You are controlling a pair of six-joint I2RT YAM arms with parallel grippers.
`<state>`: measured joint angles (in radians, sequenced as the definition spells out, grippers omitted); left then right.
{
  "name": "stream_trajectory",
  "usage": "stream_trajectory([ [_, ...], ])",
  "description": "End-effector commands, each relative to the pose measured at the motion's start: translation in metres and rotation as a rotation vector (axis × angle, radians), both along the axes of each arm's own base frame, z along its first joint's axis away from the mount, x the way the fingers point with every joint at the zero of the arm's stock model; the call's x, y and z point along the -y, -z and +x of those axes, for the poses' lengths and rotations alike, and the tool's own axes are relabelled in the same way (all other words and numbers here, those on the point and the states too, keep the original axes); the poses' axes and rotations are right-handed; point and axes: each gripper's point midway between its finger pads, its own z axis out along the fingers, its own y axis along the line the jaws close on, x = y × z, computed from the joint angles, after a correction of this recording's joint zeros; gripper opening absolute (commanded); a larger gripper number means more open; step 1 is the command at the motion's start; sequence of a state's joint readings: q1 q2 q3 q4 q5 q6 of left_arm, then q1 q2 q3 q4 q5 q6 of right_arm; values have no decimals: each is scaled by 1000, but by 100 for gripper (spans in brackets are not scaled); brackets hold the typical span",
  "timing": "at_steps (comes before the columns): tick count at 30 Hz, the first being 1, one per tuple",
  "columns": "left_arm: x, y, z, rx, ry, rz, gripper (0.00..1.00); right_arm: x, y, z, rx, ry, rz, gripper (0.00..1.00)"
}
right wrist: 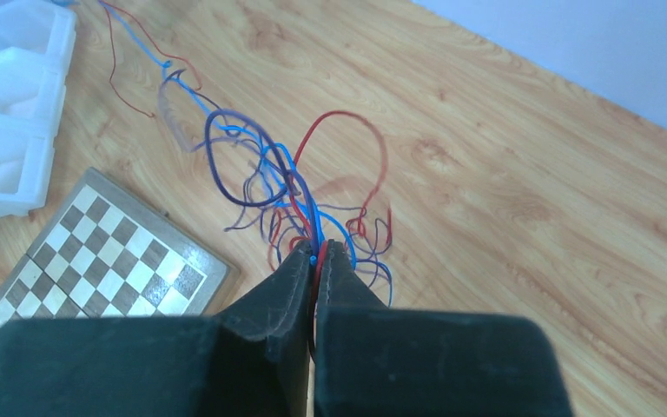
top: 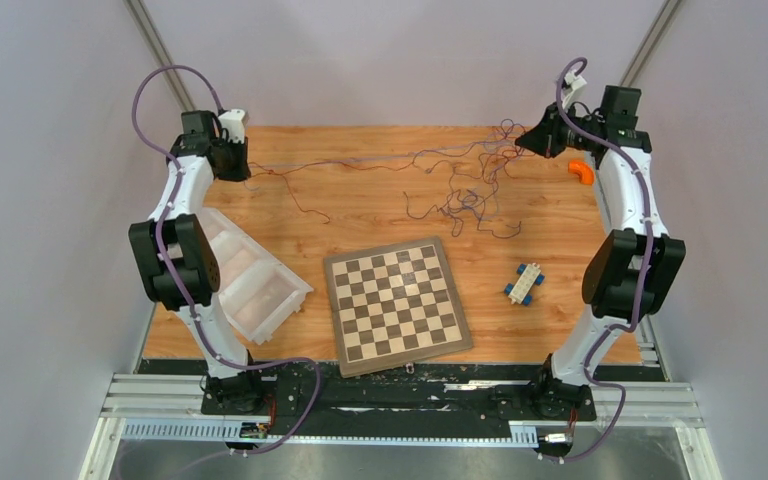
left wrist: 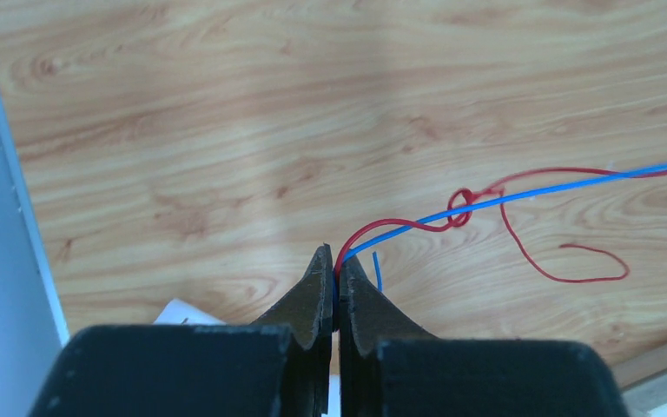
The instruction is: Untangle the cables
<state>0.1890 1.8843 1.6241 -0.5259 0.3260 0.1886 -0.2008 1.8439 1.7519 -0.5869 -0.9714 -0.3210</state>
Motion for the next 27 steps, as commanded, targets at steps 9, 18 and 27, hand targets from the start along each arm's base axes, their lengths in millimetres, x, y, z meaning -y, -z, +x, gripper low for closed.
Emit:
stream_trajectory([
  [9,-20,8,-3,-42,23,135,0,-40,-98,-5,194,-99,50,0],
  [18,-38,32,-8,-122,-17,194,0,-43,-204,-6,404,-69,113,8],
  [27,-42,50,-14,-143,19,218,0,-46,-214,-15,404,-60,153,0],
])
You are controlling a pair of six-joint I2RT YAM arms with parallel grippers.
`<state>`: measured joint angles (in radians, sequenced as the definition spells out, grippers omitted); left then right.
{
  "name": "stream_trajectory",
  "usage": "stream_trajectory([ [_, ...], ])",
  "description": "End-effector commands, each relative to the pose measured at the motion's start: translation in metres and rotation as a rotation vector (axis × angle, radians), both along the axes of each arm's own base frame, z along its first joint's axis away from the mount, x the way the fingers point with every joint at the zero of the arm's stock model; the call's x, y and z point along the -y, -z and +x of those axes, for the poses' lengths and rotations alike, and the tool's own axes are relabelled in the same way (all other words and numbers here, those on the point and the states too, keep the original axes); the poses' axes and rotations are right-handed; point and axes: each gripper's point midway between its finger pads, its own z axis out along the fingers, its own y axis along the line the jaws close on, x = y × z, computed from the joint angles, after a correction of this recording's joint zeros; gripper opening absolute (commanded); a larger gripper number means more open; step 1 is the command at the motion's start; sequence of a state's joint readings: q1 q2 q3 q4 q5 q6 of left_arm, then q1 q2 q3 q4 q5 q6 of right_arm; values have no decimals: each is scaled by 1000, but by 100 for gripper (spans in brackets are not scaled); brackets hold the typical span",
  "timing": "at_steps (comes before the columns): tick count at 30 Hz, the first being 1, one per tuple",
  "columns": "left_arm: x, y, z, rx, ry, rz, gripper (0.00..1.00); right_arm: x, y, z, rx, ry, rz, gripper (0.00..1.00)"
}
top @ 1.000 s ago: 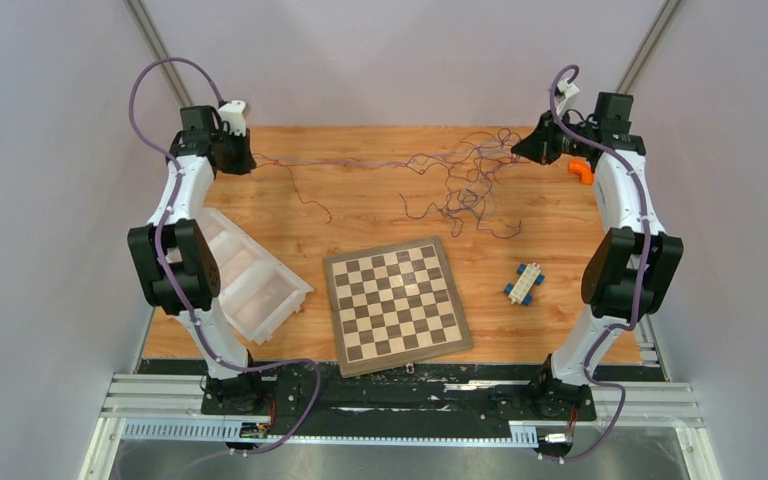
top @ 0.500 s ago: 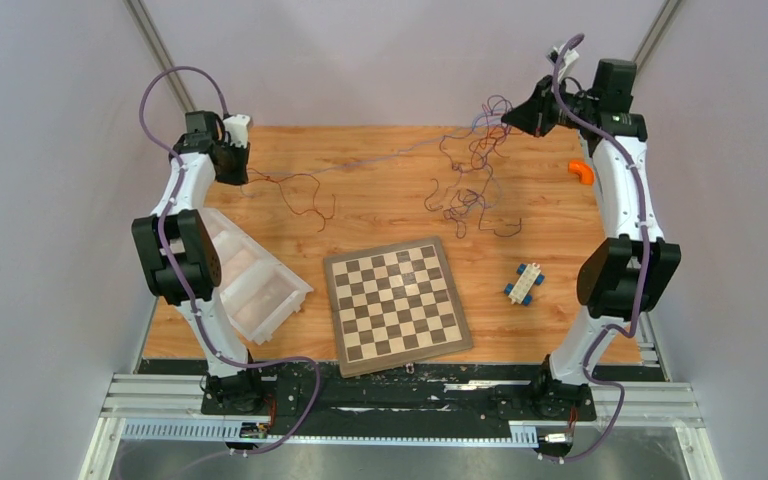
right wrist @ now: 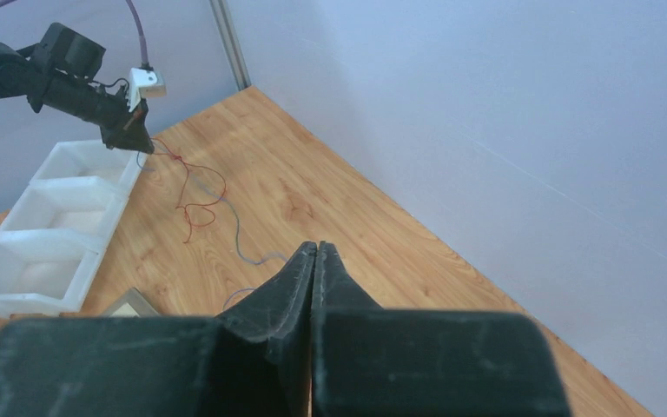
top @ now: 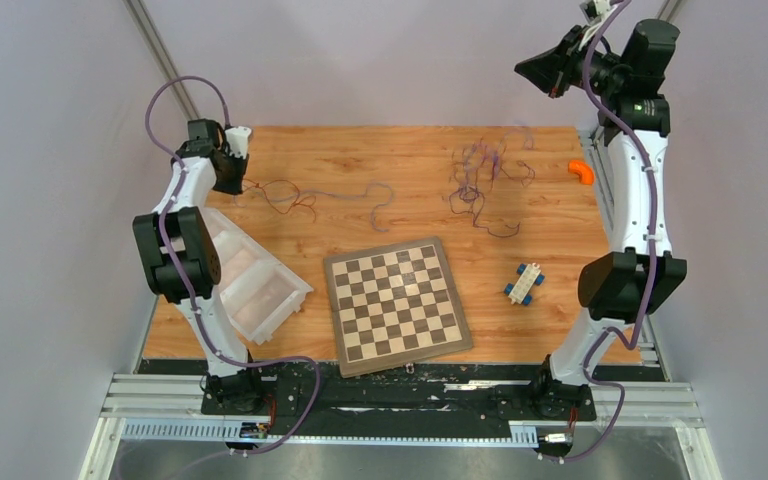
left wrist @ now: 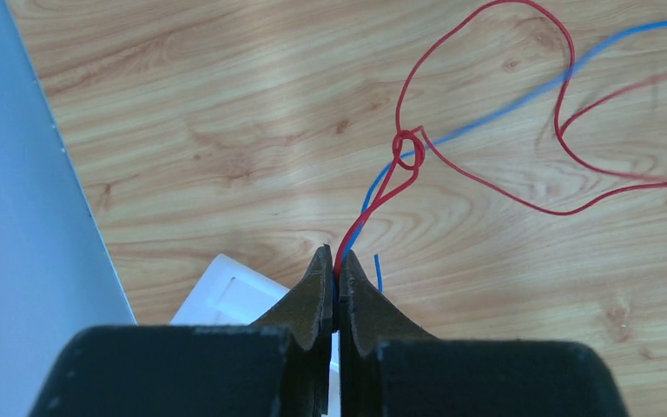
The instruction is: Untangle the cables
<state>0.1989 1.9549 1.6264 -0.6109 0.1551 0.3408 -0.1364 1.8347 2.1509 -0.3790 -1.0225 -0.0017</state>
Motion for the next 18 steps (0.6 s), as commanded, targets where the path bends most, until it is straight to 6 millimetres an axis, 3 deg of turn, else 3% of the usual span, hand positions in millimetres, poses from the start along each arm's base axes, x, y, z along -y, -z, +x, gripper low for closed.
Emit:
stream_trajectory([
  [1,0,1,4,18,43,1,0,-4,-19,-16,20,-12,40,0],
  [6,25,-22,6,77,144,-95,3,-17,-1,-19,-28,-46,54,1],
  [8,41,-34,4,97,209,-153,17,-21,24,-16,-70,-49,35,21],
  [10,57,-47,2,105,275,-196,51,-17,69,-7,-150,-13,-23,49],
  [11,64,-51,0,108,302,-214,59,-15,95,-3,-190,3,-76,57],
  [12,71,-57,-1,103,331,-213,69,-15,121,0,-243,18,-129,60],
  [14,85,-66,-3,113,383,-215,78,-15,170,4,-319,38,-230,62],
  [16,99,-76,-5,142,424,-239,84,-20,215,4,-392,34,-290,60],
  [18,114,-88,-5,183,462,-273,88,-40,247,4,-421,-2,-350,58],
])
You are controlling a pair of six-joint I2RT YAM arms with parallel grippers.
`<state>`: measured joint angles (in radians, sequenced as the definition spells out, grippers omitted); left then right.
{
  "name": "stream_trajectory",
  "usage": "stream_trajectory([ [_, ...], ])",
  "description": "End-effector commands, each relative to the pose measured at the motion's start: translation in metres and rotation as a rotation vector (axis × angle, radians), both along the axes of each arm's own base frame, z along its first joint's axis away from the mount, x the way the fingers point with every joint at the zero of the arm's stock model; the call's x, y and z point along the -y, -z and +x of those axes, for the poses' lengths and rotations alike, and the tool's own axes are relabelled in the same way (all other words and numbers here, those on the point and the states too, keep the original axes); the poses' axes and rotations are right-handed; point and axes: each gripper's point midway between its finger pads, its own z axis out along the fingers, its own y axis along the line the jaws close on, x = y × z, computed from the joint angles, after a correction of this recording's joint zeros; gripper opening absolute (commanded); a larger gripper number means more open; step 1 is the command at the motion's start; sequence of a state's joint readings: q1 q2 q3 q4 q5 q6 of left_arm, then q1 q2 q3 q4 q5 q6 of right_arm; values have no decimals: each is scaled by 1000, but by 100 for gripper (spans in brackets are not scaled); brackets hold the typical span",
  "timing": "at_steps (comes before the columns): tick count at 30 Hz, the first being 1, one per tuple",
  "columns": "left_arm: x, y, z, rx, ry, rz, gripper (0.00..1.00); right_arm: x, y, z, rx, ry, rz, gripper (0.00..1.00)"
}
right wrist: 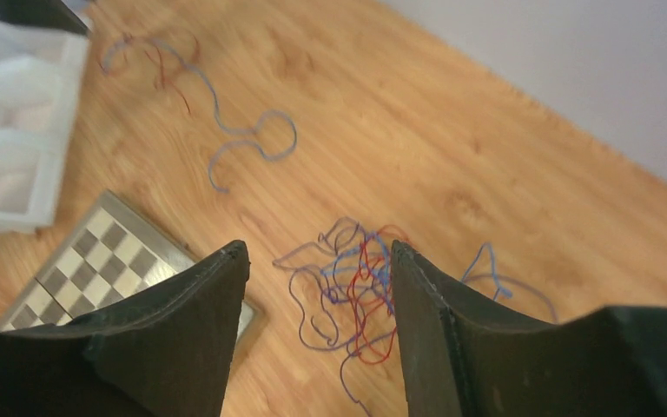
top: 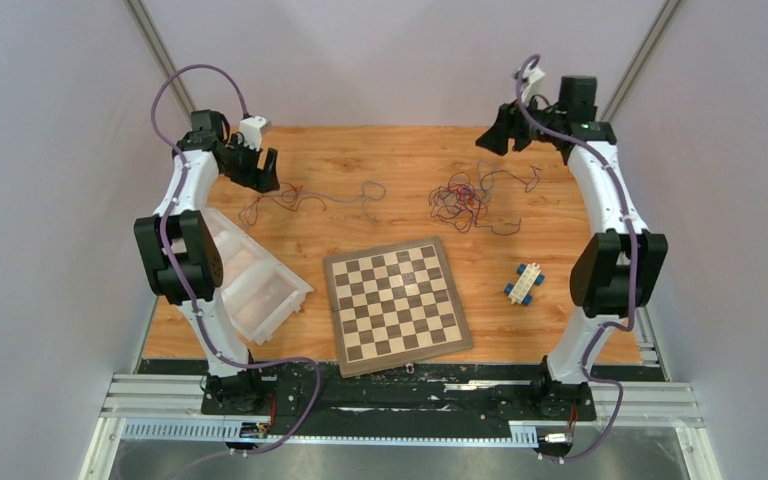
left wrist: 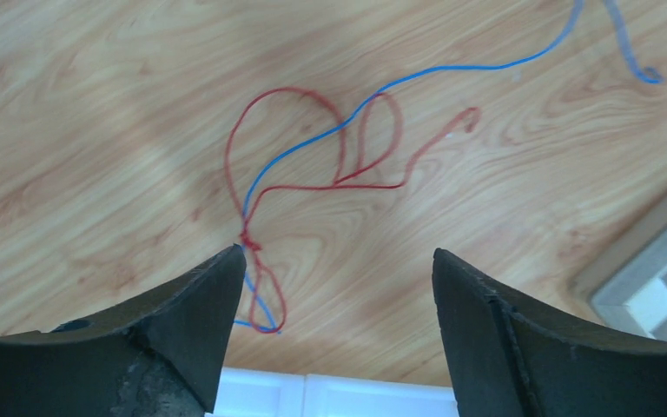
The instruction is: Untangle the cables
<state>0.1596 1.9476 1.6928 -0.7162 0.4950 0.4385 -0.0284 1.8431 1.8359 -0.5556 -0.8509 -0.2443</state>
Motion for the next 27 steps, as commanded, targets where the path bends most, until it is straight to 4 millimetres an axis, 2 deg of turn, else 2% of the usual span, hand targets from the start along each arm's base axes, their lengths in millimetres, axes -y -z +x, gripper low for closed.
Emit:
stream_trajectory([
  [1,45,-69,-4,169,151,-94,89,-21,98,-1,-121,-58,-213,57],
  [3,56,-77,-3,188,175,-113,90,-32,130,8,-155,-69,-261,57],
  [7,80,-84,-4,198,222,-123,92,-41,171,36,-167,-13,-369,61],
  [9,91,-87,-7,204,245,-137,93,-40,190,51,-163,20,-419,58],
  [10,95,-90,-7,212,254,-145,93,-41,196,57,-155,27,-442,51],
  [11,102,-89,-9,211,270,-152,94,-40,205,60,-159,27,-460,38],
  [13,110,-94,-11,227,287,-170,94,-42,206,62,-155,14,-463,9],
  [14,113,-100,-10,241,290,-189,94,-45,199,58,-145,-9,-448,1],
  [16,120,-110,-10,263,305,-233,94,-58,168,47,-109,-66,-379,0],
  [17,122,-114,-9,274,309,-249,94,-69,135,37,-67,-109,-318,0],
  [20,150,-135,-8,332,355,-320,95,-98,50,4,26,-242,-119,0],
  [21,162,-142,-12,350,387,-341,99,-106,24,-6,54,-273,-64,0],
  [22,170,-147,-10,384,401,-359,99,-111,1,-13,82,-294,-16,0],
  [23,184,-156,-17,406,442,-384,100,-114,-19,-17,116,-308,21,0],
  [27,233,-179,-25,504,550,-454,100,-123,-66,-30,169,-333,110,0],
])
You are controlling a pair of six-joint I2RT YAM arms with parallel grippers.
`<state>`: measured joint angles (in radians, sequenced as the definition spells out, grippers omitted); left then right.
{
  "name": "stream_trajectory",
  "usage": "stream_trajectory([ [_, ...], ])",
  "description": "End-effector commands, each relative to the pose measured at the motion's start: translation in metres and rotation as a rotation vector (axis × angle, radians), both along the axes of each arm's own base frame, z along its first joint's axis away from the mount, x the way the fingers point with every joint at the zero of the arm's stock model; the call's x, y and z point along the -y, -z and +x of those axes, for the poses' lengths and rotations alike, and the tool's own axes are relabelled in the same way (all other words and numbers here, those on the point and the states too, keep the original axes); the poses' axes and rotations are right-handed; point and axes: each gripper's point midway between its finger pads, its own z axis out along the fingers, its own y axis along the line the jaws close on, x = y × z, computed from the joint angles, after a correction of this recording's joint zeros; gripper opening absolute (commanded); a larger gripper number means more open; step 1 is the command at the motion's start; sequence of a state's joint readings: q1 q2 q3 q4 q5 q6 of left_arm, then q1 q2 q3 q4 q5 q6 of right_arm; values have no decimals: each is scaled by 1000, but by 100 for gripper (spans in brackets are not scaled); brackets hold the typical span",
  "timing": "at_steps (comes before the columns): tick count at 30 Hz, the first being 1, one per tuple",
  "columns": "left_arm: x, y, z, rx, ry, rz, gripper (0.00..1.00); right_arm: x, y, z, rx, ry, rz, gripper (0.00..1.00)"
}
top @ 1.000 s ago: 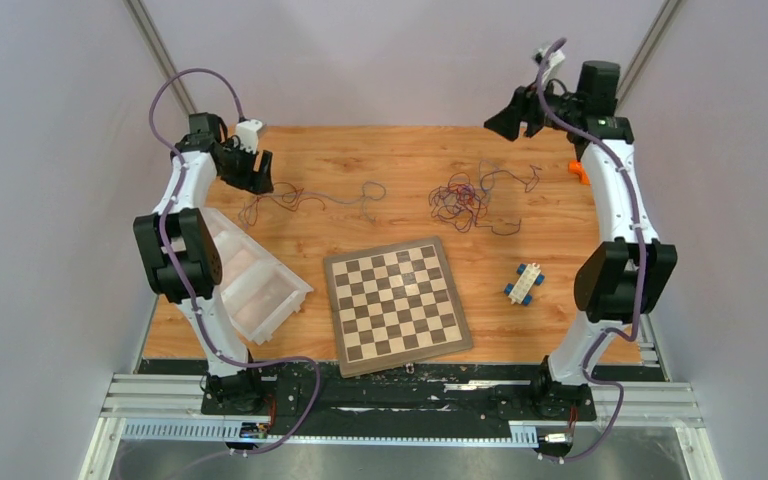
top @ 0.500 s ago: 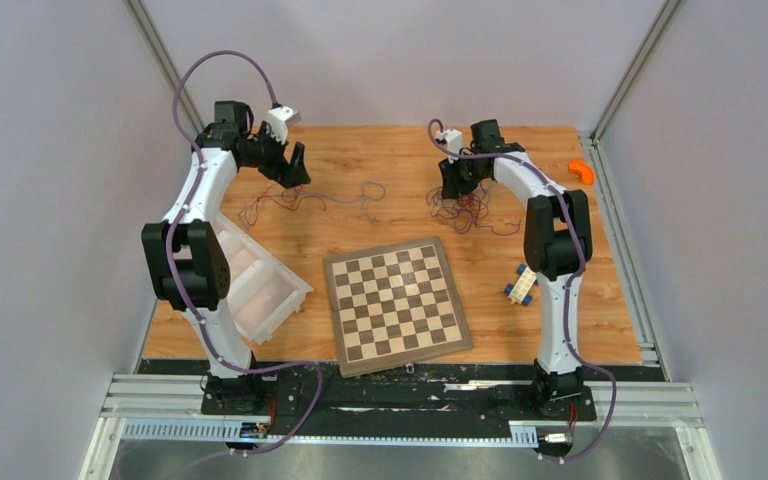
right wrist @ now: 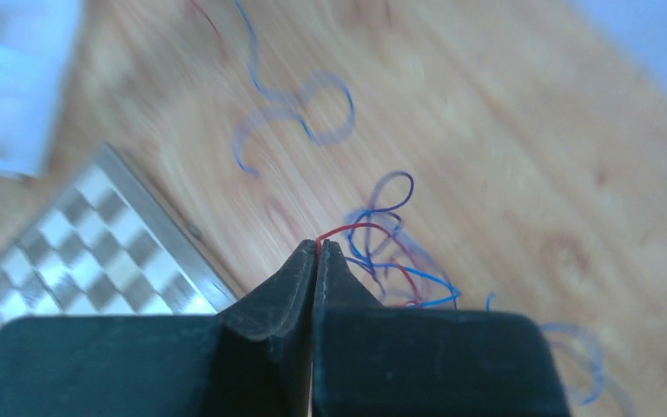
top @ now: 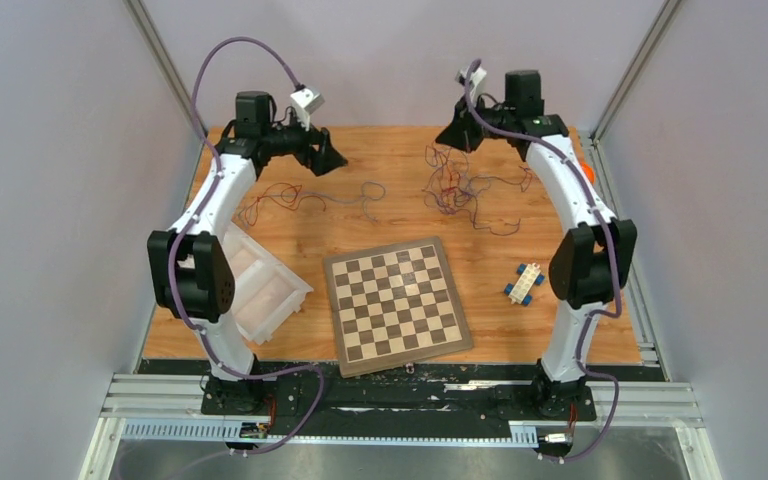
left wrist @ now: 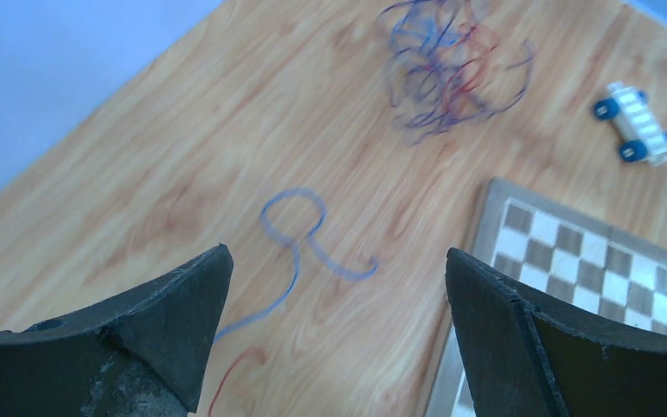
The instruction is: Untangle the cables
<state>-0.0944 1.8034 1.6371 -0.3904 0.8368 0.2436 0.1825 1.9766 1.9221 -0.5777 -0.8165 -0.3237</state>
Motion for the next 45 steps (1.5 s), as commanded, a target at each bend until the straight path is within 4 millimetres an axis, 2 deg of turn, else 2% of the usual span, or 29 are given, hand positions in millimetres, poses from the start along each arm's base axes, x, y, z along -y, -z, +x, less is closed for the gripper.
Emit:
stream_trajectory([
  [1,73,-79,-18,234,176,-158,100,-25,-113,-31,156,-137,212,0],
  [2,81,-79,-16,239,183,-169,100,-29,-122,-34,157,-147,234,0],
  [3,97,-94,-18,272,206,-205,100,-32,-132,-37,164,-158,257,0],
  [4,106,-93,-17,245,208,-232,100,-36,-142,-41,172,-171,277,0],
  [5,121,-106,-19,290,233,-254,100,-39,-152,-45,188,-187,295,0],
  [6,130,-102,-15,279,231,-261,100,-43,-165,-49,194,-195,322,0],
  [7,145,-111,-19,307,257,-273,100,-45,-177,-53,209,-201,345,0],
  [8,153,-103,-12,301,252,-271,100,-47,-191,-56,231,-206,368,0],
  [9,163,-103,-13,308,260,-273,100,-47,-204,-59,233,-206,398,0],
  [14,182,-42,19,222,198,-241,100,-45,-270,-75,347,-204,494,0],
  [15,187,-27,21,195,214,-235,97,-43,-282,-78,380,-197,511,0],
  [16,190,-20,21,185,220,-226,92,-41,-289,-79,392,-188,523,0],
  [19,196,15,24,111,221,-207,67,-30,-312,-81,441,-146,567,0],
  [20,195,25,25,81,207,-198,55,-23,-318,-79,455,-124,577,0],
  [21,192,35,30,63,179,-185,48,-15,-326,-77,475,-92,584,0],
  [22,186,43,33,38,156,-181,35,-4,-332,-73,496,-55,588,0],
  [24,173,50,40,7,114,-185,19,17,-342,-66,532,15,592,0],
  [28,154,43,46,24,89,-167,1,67,-340,-42,564,183,573,0],
  [31,145,18,43,119,107,-110,0,115,-326,-25,575,328,530,0],
  [33,133,14,47,141,81,-56,0,147,-326,-19,611,425,507,0],
  [36,109,34,55,91,41,0,0,193,-336,-18,651,529,495,0],
  [37,95,42,59,57,15,21,0,204,-338,-18,660,556,490,0],
  [38,86,57,60,15,-6,52,0,212,-339,-19,668,573,482,0],
  [39,75,61,66,6,-27,65,0,219,-337,-20,672,589,472,0],
  [40,67,73,68,-14,-41,98,0,224,-336,-22,675,602,460,0],
  [44,40,88,85,-17,-119,170,0,247,-333,-25,716,685,407,0],
  [45,36,82,91,-2,-132,178,0,253,-333,-26,724,708,400,0],
])
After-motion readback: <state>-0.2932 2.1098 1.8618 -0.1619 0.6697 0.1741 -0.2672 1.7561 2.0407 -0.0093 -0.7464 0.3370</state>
